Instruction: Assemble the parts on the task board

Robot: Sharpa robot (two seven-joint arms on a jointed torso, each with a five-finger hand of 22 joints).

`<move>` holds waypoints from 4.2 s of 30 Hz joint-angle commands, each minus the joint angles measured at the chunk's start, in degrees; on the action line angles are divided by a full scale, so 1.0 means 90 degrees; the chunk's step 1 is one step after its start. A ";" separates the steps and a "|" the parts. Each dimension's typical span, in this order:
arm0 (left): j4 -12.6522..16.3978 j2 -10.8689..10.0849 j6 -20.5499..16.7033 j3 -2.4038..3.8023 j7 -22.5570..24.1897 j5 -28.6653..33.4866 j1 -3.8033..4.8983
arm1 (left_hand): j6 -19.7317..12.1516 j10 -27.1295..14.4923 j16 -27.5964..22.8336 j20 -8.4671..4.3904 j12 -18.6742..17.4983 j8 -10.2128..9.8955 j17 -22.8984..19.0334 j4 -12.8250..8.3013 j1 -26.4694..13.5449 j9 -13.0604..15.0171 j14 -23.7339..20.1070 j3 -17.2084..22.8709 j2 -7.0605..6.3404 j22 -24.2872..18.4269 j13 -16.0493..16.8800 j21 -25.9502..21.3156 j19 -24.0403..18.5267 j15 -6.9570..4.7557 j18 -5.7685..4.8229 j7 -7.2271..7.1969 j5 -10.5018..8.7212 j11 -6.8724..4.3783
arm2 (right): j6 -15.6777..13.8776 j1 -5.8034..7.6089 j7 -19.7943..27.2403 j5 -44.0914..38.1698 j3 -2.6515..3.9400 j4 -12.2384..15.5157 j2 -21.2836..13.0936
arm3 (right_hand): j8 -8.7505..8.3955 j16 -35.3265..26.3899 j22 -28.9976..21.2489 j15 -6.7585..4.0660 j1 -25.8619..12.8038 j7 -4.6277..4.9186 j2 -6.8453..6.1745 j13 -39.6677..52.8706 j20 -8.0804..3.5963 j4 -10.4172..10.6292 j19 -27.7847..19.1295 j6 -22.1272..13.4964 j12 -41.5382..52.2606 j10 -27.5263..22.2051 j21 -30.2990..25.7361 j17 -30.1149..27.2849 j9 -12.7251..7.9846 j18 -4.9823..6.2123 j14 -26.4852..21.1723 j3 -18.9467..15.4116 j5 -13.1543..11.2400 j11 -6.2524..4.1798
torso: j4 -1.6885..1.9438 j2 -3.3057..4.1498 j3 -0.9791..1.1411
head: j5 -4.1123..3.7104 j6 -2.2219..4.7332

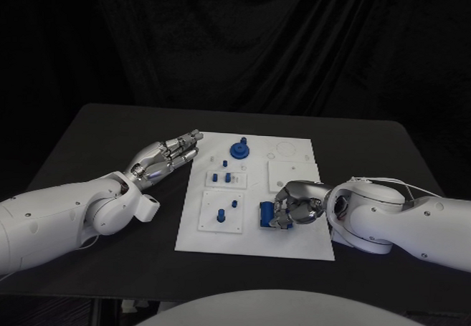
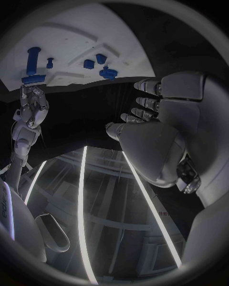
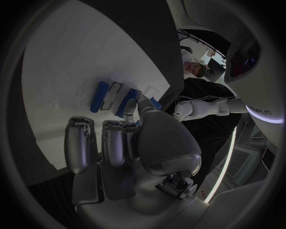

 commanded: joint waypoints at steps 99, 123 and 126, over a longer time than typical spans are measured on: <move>0.0003 0.0004 0.0023 0.0006 0.0018 0.0034 -0.0019 | 0.0050 0.0015 -0.0023 0.0054 0.0052 0.0029 -0.0008 -0.0043 0.0096 0.0009 -0.0004 0.0075 -0.0012 0.0004 0.0011 -0.0003 -0.0016 0.0023 0.0049 0.0017 0.0057 0.0056 | 0.0822 0.0032 -0.1367 0.0035 -0.0001 -0.0245 -0.0210 | -0.1582 -0.0052 0.1423 0.0024 -0.1113 0.0115 -0.0430 0.1658 0.0008 0.1184 0.0323 0.1014 -0.0018 0.0665 -0.0117 0.0760 -0.1380 0.0040 0.0478 0.1141 0.0087 0.0024 | -0.0005 0.0001 -0.0003 | 0.0016 0.0000; 0.0009 0.0005 0.0067 0.0006 -0.0023 0.0033 -0.0029 | 0.0048 0.0014 -0.0023 0.0056 0.0054 0.0027 -0.0008 -0.0051 0.0098 0.0008 -0.0004 0.0086 -0.0009 0.0004 0.0011 -0.0003 -0.0016 0.0036 0.0045 0.0020 0.0056 0.0058 | 0.1136 0.0028 -0.1847 -0.0760 -0.0001 -0.0188 -0.0205 | -0.2047 -0.0141 0.1357 0.0225 -0.0977 0.0415 -0.0822 0.1658 0.0171 0.0623 0.0234 0.0164 -0.0018 0.0665 -0.0316 0.0570 -0.1431 0.0085 0.0439 0.1502 0.1229 0.0278 | -0.0010 -0.0004 -0.0002 | 0.0019 0.0000; 0.0010 0.0003 0.0073 0.0006 -0.0030 0.0033 -0.0031 | 0.0048 0.0014 -0.0023 0.0056 0.0054 0.0027 -0.0008 -0.0051 0.0098 0.0008 -0.0004 0.0086 -0.0009 0.0004 0.0011 -0.0003 -0.0016 0.0036 0.0045 0.0020 0.0056 0.0058 | 0.1351 0.0025 -0.1979 -0.1017 -0.0001 -0.0178 -0.0189 | -0.2140 -0.0174 0.1335 0.0264 -0.0995 0.0462 -0.0858 0.1658 0.0208 0.0587 0.0205 0.0091 -0.0018 0.0665 -0.0380 0.0503 -0.1506 0.0100 0.0424 0.1511 0.1218 0.0322 | -0.0009 -0.0004 0.0001 | 0.0015 0.0000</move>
